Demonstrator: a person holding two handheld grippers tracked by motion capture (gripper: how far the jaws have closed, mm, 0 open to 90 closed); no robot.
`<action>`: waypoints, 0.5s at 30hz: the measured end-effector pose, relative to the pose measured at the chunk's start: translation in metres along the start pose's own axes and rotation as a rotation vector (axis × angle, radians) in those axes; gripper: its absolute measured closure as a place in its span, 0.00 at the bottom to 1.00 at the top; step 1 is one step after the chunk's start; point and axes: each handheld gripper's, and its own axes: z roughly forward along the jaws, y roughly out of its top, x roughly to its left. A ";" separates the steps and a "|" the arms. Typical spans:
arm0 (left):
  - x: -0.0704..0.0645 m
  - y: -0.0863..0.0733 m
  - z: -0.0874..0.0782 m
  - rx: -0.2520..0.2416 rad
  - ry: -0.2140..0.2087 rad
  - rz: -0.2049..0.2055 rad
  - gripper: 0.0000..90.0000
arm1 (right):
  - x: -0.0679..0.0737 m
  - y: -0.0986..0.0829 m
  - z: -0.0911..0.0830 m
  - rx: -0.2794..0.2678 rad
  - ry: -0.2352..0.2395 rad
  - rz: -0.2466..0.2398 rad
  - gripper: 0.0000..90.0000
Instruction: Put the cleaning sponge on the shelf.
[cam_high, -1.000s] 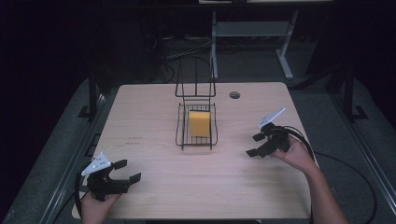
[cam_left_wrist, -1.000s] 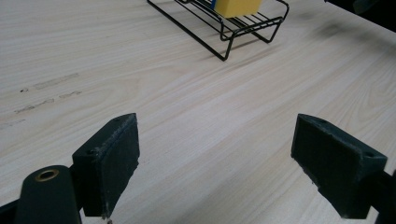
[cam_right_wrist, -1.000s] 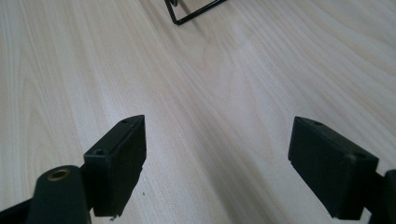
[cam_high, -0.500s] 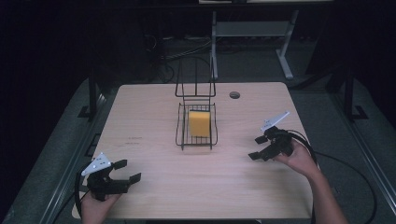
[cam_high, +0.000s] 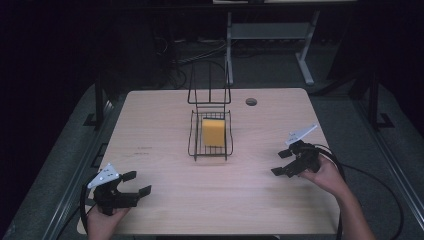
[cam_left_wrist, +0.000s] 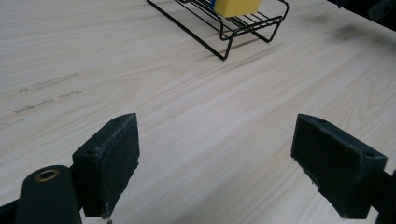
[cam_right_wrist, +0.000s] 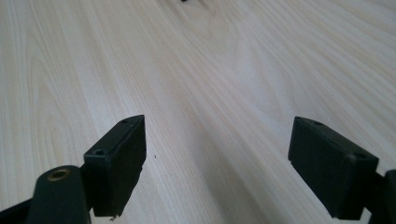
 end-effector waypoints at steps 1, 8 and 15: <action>0.000 0.000 0.000 0.001 0.000 0.000 0.16 | 0.000 -0.001 0.000 0.000 -0.005 -0.001 0.21; 0.000 0.000 0.000 0.000 0.000 -0.001 0.16 | 0.003 -0.009 -0.003 0.002 -0.007 0.010 0.21; 0.000 0.000 0.000 0.000 0.000 -0.001 0.16 | 0.006 -0.019 -0.006 -0.003 -0.010 0.012 0.21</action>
